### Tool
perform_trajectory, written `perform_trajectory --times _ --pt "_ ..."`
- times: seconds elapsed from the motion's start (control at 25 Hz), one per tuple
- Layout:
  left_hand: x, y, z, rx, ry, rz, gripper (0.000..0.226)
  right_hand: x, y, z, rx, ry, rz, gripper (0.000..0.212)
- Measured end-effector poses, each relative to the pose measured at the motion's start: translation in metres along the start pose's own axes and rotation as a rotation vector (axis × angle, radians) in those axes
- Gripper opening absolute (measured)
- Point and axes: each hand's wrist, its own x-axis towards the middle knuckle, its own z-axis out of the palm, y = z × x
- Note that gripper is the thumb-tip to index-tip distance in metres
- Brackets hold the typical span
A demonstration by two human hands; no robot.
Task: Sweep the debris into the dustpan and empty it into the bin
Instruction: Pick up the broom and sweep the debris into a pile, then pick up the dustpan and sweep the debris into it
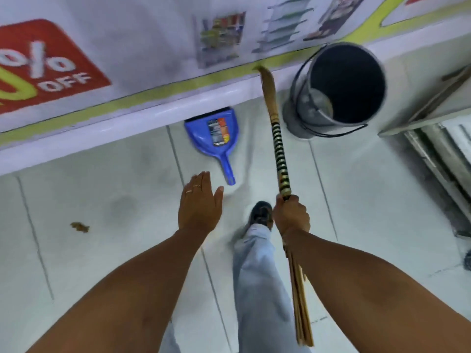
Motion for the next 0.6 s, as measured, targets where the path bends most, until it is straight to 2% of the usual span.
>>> perform_trajectory --times 0.12,0.28,0.44,0.6 --pt "0.058 0.067 0.037 -0.108 0.017 -0.078 0.060 0.069 -0.009 -0.031 -0.044 -0.049 -0.037 0.046" --pt "0.119 0.114 0.086 -0.237 -0.007 -0.249 0.049 0.141 0.002 -0.032 -0.060 -0.127 0.001 0.048" --pt "0.161 0.109 0.137 -0.273 -0.093 -0.447 0.051 0.190 0.021 -0.009 -0.118 -0.171 -0.007 0.043" --pt "0.209 0.079 0.199 -0.314 -0.074 -0.680 0.058 0.246 0.040 0.036 -0.111 -0.210 0.023 0.035"
